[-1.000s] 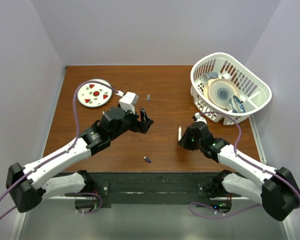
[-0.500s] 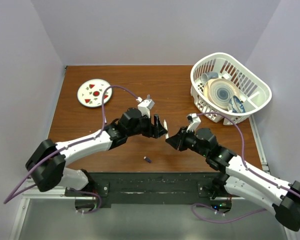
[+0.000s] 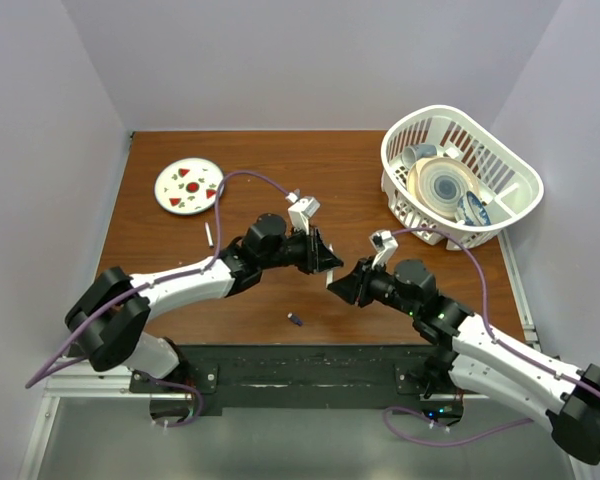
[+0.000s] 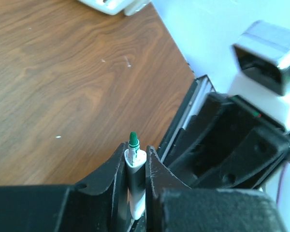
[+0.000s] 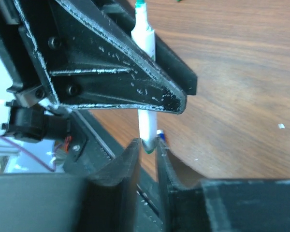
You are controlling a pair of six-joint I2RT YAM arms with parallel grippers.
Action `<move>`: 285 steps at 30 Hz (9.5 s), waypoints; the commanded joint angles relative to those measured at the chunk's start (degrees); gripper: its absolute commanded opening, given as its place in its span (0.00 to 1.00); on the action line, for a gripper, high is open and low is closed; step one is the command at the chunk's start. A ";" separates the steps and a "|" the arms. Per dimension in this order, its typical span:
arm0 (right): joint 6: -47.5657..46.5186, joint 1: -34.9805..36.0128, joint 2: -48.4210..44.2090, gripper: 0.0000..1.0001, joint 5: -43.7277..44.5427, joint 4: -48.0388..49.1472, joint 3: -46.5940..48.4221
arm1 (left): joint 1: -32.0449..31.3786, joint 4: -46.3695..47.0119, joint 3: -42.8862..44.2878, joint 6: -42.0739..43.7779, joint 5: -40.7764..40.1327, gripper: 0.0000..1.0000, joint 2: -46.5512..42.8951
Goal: Insert the pens into the pen caps
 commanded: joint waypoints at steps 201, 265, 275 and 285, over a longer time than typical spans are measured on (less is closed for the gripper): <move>-1.23 3.83 2.59 0.00 -11.04 24.23 -7.96 | 5.71 52.30 -24.20 -19.44 0.07 0.00 -9.57; -1.14 4.27 3.73 0.00 -11.66 24.32 -7.43 | 4.83 39.29 -20.77 -12.15 -0.45 0.00 -11.94; -1.32 4.27 3.65 0.00 -11.13 23.61 -6.64 | 4.75 43.59 -23.41 -14.34 0.51 0.00 -10.97; -1.23 4.27 3.56 0.00 -10.25 23.70 -6.38 | 4.75 45.27 -25.43 -14.96 0.95 0.00 -10.71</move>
